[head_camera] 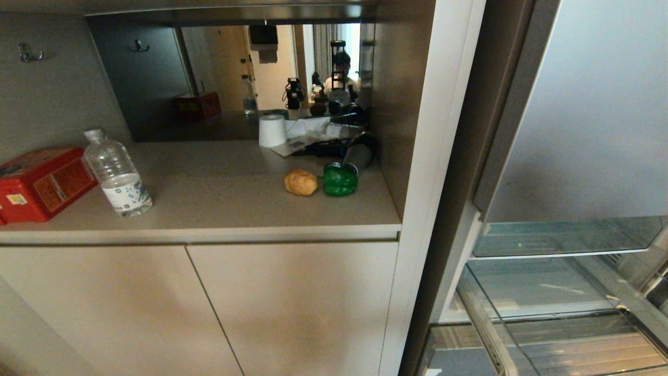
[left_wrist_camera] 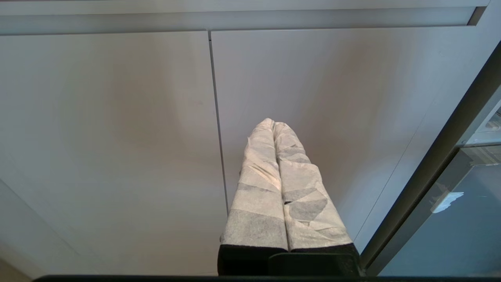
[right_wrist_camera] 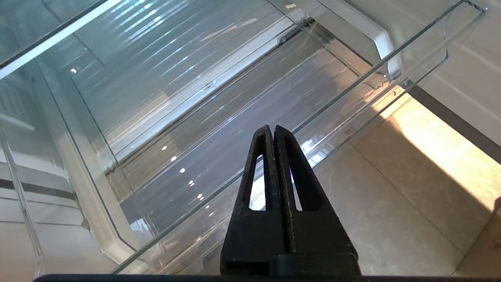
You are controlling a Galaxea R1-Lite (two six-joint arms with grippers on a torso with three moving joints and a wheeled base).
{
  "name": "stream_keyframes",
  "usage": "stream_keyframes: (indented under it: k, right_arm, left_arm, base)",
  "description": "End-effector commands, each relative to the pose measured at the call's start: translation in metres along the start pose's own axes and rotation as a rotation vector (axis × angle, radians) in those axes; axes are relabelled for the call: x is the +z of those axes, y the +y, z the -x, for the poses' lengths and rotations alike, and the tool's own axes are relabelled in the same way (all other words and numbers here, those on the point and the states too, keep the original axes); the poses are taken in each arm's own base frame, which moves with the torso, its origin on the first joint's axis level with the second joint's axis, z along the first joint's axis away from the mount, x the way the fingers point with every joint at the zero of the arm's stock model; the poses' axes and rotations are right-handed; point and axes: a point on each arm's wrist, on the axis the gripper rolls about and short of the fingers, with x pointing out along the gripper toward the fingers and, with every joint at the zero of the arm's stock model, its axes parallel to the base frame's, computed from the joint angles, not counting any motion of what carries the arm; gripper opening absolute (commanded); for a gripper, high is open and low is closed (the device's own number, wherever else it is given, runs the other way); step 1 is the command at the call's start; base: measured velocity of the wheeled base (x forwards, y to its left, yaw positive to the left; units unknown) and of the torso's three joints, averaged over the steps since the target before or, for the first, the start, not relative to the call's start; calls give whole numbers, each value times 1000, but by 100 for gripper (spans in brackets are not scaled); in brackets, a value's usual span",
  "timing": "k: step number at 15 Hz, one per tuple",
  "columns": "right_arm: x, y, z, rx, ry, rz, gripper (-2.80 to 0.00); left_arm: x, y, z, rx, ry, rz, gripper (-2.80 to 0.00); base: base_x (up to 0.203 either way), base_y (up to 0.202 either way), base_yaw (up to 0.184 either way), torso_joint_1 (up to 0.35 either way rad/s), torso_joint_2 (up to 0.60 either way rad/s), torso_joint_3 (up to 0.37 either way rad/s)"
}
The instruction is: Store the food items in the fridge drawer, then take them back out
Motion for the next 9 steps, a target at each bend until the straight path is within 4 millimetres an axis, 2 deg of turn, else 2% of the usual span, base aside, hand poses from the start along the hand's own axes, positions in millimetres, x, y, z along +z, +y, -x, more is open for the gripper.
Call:
stream_keyframes:
  k: [1,9]
  right_arm:
    - [-8,0,2,-1,32,-7,-280]
    - [-13,0,2,23,77,-17,-280]
  left_arm:
    - [0,0,0,0,0,0,-280]
    - [0,0,0,0,0,0,-280]
  base:
    - [0,0,0,0,0,0]
    - [0,0,-9,0,1,0]
